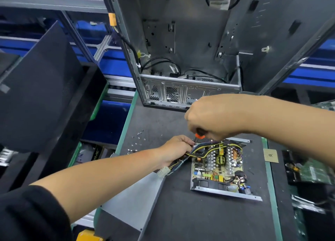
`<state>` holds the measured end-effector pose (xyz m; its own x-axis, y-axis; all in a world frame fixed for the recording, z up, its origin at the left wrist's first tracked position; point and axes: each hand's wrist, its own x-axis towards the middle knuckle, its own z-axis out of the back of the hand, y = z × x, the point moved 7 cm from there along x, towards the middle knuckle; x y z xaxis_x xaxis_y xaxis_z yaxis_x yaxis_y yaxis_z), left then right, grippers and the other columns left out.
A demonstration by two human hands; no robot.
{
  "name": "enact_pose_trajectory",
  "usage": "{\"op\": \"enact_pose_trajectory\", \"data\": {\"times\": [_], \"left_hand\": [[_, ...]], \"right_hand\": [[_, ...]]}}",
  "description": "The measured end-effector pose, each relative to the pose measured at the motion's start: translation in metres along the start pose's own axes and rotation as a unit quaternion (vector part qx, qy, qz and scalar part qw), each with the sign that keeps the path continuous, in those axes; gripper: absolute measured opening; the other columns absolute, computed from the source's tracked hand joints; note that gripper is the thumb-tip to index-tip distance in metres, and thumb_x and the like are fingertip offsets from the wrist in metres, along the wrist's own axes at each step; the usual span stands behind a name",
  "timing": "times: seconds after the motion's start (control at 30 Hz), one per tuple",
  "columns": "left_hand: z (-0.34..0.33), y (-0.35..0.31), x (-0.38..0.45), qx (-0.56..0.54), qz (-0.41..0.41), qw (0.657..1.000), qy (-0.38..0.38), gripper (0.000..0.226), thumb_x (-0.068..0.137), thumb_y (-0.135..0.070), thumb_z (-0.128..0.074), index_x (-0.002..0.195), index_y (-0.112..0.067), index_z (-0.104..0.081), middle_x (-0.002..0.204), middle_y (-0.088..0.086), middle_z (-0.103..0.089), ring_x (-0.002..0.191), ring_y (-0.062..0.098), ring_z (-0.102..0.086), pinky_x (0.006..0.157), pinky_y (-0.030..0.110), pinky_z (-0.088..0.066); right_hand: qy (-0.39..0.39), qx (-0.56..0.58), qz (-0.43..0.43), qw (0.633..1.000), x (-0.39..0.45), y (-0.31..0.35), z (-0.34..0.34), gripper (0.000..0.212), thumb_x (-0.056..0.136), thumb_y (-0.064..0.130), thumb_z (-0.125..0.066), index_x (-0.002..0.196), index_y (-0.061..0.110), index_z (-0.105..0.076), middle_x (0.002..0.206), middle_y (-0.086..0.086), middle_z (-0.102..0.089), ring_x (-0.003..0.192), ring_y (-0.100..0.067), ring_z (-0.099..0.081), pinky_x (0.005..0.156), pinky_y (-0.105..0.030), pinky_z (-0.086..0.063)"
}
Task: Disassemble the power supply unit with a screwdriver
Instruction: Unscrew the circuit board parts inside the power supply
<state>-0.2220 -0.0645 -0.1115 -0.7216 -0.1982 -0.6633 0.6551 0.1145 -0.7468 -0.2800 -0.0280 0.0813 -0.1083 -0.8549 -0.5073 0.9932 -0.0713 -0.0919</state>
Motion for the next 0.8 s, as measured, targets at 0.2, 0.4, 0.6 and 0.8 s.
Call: {"op": "enact_pose_trajectory", "data": {"times": [0.2,0.4,0.6,0.8], "left_hand": [[-0.002,-0.003,-0.001,0.017,-0.001,1.000,0.008,0.020,0.079,-0.004,-0.059,0.087,-0.022,-0.062,0.092,0.002,-0.064,0.084,0.016,-0.055,0.073,0.024,-0.043],[0.000,-0.005,-0.002,0.033,0.001,0.999,0.001,0.019,0.080,-0.006,-0.059,0.086,-0.023,-0.061,0.085,0.002,-0.063,0.075,0.015,-0.054,0.063,0.020,-0.042],[0.001,-0.003,-0.002,0.024,-0.002,1.000,-0.007,0.020,0.077,-0.004,-0.063,0.087,-0.022,-0.065,0.086,0.001,-0.065,0.082,0.015,-0.055,0.078,0.026,-0.043],[-0.001,-0.006,-0.006,0.005,-0.008,1.000,0.017,0.020,0.078,-0.002,-0.063,0.087,-0.019,-0.064,0.083,0.000,-0.065,0.083,0.014,-0.056,0.081,0.027,-0.044]], "right_hand": [[0.042,0.016,-0.014,0.999,-0.004,-0.001,0.000,0.035,0.104,0.034,-0.032,0.100,0.012,-0.058,0.075,0.000,-0.046,0.060,-0.007,-0.036,0.049,-0.028,-0.029],[0.032,0.024,0.040,0.998,-0.013,0.001,0.004,0.007,0.091,0.022,-0.058,0.094,0.024,-0.051,0.092,0.005,-0.058,0.084,-0.016,-0.055,0.075,-0.035,-0.051],[-0.011,0.084,0.055,0.995,-0.012,-0.003,0.009,0.020,0.080,0.010,-0.060,0.086,0.030,-0.060,0.087,0.013,-0.064,0.082,-0.007,-0.056,0.070,-0.026,-0.049],[-0.011,0.083,-0.046,0.995,-0.013,-0.013,-0.001,0.026,0.102,0.044,-0.033,0.092,0.021,-0.041,0.073,0.004,-0.038,0.061,-0.011,-0.039,0.050,-0.031,-0.029]]}}
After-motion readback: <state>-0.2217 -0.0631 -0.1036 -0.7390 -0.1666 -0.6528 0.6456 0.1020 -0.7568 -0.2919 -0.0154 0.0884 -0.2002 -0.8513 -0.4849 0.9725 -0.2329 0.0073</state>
